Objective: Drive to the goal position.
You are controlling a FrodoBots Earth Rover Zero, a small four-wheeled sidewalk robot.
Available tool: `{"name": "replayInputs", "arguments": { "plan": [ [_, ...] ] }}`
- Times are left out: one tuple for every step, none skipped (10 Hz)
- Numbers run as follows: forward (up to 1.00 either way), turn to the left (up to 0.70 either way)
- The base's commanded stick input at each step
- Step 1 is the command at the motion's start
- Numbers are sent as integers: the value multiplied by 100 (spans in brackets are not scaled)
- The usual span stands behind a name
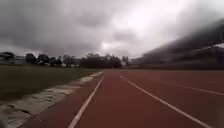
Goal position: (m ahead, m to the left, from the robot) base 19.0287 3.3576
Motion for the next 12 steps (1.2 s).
{"name": "replayInputs", "arguments": {
  "plan": [
    [70,1],
    [70,0],
    [70,0],
    [70,0],
    [70,0],
    [70,0],
    [70,0],
    [70,0],
    [70,0],
    [70,0],
    [70,0],
    [70,0]
  ]
}}
